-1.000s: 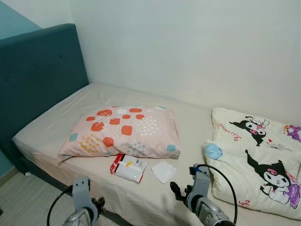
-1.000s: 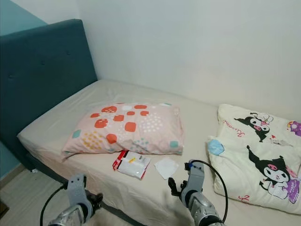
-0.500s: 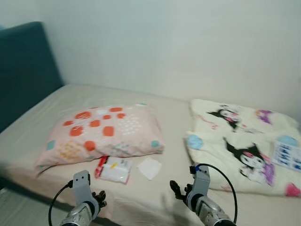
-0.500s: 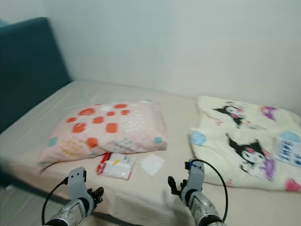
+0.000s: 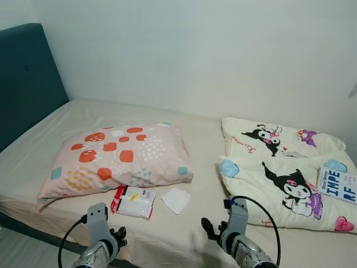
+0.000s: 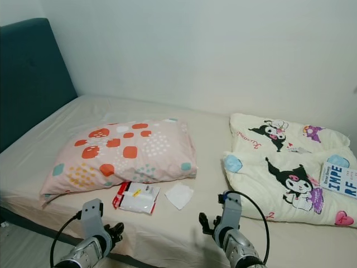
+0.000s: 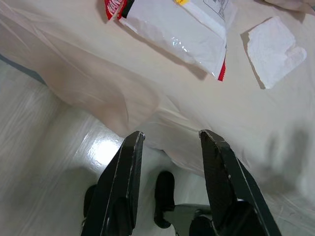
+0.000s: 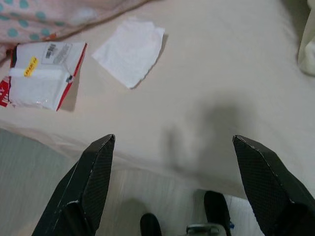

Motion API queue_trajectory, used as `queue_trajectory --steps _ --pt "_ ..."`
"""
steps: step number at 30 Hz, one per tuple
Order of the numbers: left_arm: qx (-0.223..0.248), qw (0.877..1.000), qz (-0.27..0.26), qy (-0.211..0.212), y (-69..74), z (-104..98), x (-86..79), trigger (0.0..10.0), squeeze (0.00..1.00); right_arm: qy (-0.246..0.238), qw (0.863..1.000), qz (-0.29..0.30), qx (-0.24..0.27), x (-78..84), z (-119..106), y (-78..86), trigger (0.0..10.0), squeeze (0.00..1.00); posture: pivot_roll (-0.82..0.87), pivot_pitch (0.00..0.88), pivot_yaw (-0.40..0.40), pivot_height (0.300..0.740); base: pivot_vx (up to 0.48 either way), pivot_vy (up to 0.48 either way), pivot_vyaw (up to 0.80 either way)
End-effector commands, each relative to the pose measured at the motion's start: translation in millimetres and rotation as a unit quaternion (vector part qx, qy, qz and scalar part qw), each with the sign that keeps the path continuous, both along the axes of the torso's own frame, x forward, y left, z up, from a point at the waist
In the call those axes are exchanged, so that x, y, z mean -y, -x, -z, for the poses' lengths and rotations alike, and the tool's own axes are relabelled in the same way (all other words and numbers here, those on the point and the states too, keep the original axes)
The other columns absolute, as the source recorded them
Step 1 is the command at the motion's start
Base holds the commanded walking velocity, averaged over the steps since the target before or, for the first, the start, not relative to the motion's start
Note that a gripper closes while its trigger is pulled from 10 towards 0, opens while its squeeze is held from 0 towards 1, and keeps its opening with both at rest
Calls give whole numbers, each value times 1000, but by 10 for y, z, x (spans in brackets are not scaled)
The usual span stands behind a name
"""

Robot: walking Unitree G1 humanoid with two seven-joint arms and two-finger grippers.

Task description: Clean up the room

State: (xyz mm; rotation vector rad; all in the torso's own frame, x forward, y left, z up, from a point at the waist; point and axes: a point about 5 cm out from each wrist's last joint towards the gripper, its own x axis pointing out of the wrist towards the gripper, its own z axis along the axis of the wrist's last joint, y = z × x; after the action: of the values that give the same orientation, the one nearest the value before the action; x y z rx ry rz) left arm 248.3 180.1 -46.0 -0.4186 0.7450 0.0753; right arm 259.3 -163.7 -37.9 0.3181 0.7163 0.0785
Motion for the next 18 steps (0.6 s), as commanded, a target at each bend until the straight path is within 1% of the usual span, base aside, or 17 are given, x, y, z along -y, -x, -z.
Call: queue_trajectory --steps 1,3,5,9,13,15,16,18 --pt "13 1000 -8 10 -67 -47 24 10000 0 -2 1000 1 -13 -5 22 20 10000 0 28 0 -22 676 0 0 0" --pt "27 999 -9 23 -138 -100 56 10000 0 -7 1000 2 -10 -7 9 4 10000 0 29 0 -21 666 0 0 0" --pt "27 999 -9 23 -138 -100 56 10000 0 -7 1000 2 -10 -7 9 4 10000 0 29 0 -21 666 0 0 0" --pt "43 998 -13 43 -213 -159 91 10000 0 -11 1000 4 -5 -9 -13 -23 10000 0 26 0 -19 646 0 0 0" --pt "45 998 -17 48 -224 -168 92 10000 0 -11 1000 4 -3 -8 -19 -30 10000 0 26 0 -19 636 0 0 0" --pt "50 996 -35 63 -250 -189 93 10000 0 -11 1000 4 0 -7 -30 -42 10000 0 26 0 -21 621 0 0 0" --pt "50 996 -35 63 -250 -189 93 10000 0 -11 1000 4 0 -7 -30 -42 10000 0 26 0 -21 621 0 0 0" --pt "60 994 -44 81 -295 -225 122 10000 0 -11 1000 4 6 -4 -46 -60 10000 0 26 0 -22 606 0 0 0"
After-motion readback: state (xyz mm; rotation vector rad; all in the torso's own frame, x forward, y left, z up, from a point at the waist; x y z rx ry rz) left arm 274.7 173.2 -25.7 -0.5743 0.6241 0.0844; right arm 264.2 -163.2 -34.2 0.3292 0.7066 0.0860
